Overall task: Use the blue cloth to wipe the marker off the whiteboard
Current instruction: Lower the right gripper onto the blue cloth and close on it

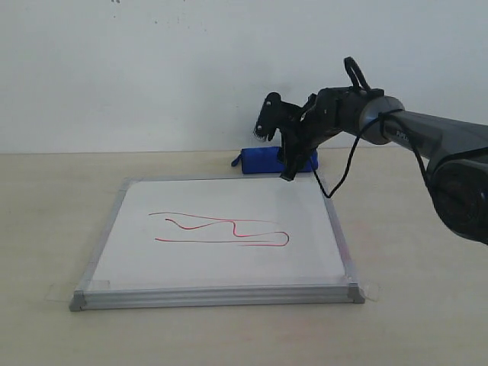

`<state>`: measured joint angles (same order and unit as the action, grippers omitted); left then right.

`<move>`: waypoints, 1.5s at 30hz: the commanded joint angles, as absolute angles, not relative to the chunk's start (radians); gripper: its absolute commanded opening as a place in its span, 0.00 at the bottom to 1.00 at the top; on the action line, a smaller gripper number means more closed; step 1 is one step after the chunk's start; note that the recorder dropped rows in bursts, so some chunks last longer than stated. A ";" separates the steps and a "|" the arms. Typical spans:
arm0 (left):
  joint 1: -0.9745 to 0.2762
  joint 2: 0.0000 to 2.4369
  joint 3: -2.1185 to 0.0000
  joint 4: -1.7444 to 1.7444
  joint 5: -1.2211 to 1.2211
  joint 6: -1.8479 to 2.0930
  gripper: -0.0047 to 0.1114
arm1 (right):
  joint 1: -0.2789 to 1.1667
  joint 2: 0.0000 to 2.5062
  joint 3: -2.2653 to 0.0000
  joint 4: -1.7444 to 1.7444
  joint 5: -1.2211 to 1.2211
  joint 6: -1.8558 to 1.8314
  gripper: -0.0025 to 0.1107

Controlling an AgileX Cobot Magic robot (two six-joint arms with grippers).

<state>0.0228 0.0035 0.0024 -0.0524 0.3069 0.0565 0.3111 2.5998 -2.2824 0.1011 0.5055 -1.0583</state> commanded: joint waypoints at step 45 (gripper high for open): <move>0.026 0.000 0.000 -0.054 0.296 0.061 0.07 | 0.274 2.664 -2.291 0.181 0.403 -1.211 0.42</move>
